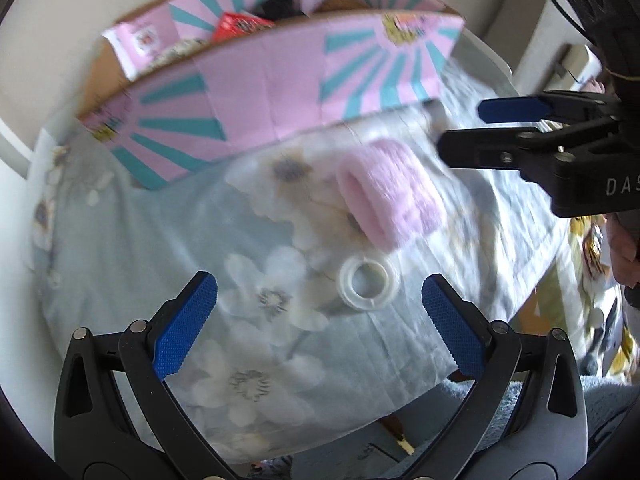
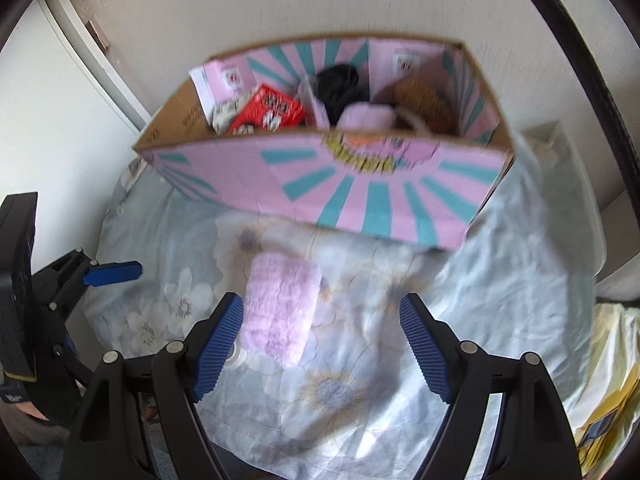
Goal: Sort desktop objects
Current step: 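Move both tools back down toward the tape roll and pink wristband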
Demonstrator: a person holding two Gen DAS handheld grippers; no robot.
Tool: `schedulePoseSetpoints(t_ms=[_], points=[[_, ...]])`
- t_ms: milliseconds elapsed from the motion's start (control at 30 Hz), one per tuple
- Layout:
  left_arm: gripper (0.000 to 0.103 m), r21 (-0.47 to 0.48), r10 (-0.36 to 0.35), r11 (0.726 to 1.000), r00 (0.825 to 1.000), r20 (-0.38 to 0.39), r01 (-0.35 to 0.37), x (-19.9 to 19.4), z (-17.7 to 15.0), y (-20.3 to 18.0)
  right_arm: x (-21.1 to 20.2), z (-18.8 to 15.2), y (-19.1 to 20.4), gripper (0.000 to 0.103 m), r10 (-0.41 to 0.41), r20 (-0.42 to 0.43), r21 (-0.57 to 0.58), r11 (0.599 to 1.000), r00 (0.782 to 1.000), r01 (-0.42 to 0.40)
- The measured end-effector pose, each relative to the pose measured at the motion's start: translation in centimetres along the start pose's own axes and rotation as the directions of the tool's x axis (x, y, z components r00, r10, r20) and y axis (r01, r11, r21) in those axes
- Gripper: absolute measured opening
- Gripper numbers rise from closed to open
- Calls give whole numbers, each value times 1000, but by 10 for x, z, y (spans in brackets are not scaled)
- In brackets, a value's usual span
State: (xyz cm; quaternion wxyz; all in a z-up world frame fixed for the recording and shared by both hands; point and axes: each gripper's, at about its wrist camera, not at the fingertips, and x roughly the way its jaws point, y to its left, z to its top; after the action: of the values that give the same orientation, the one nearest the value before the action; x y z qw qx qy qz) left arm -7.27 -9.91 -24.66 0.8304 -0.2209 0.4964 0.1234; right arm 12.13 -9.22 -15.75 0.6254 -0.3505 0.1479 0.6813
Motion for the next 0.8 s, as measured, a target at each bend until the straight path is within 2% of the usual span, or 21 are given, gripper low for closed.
schedulePoseSetpoints(t_ms=[333,533,800], points=[[100,61,2,998,1000,2,-2,27,-7,-16,25,-12,9,77,47,-49,-13,999,998,-48],[88,96,13,995,1000,6,-13,36,-9,-23,37,-13,19,77,71,-62,-40,996,996,-74],[83,100,23,995,999,41,-27,34,-11,-23,50,-12,27,77,73,-59,-72,994,996,-77]])
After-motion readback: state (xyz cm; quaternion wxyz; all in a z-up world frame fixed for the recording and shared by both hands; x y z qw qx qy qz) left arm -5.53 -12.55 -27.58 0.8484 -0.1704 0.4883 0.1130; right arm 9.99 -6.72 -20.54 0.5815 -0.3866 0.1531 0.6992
